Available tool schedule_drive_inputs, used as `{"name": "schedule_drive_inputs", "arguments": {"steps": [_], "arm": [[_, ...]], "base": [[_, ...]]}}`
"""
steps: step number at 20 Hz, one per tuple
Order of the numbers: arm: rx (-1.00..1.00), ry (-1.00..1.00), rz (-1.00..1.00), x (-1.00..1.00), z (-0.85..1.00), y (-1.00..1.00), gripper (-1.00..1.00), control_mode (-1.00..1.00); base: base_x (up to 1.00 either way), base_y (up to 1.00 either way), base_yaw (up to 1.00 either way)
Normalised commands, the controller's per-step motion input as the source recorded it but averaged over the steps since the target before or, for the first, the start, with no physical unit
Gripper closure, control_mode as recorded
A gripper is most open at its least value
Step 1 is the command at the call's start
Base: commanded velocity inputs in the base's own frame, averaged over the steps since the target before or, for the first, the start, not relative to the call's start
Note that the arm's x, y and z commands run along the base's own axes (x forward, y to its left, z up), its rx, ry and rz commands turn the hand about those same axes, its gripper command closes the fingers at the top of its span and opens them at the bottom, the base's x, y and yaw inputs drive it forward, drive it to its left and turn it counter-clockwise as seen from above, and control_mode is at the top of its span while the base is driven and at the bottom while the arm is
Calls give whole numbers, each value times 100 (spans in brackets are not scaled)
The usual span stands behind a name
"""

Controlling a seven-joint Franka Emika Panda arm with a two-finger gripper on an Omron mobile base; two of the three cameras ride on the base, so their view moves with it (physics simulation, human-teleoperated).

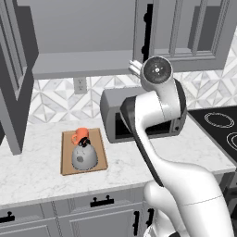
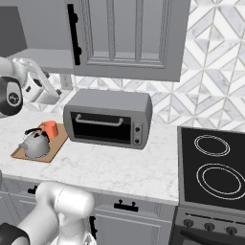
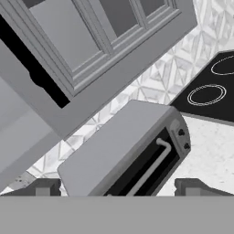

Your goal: Pick the kettle from the counter and place it on the tray. Then pick the mug from the cabinet and place it on the tray. Then close the cabinet doors.

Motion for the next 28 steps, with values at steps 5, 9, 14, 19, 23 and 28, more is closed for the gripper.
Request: {"name": "schedule_drive_inputs", "arguments": {"steps": [5, 9, 14, 19, 23, 28], "arm": [[-2, 9, -13, -17, -13, 5, -100, -100], [-1, 10, -12, -7, -12, 1, -100, -100], [-6, 1, -4, -6, -6, 18, -100, -100], [-17, 0, 0, 0, 0, 37, -100, -100], [-13, -4, 0, -11, 8, -4, -100, -100], [-21, -12, 0, -3, 18, -16, -100, -100]], "base": [[0, 0, 0], [0, 0, 0], [0, 0, 0], [0, 0, 0], [0, 0, 0], [0, 0, 0]]}}
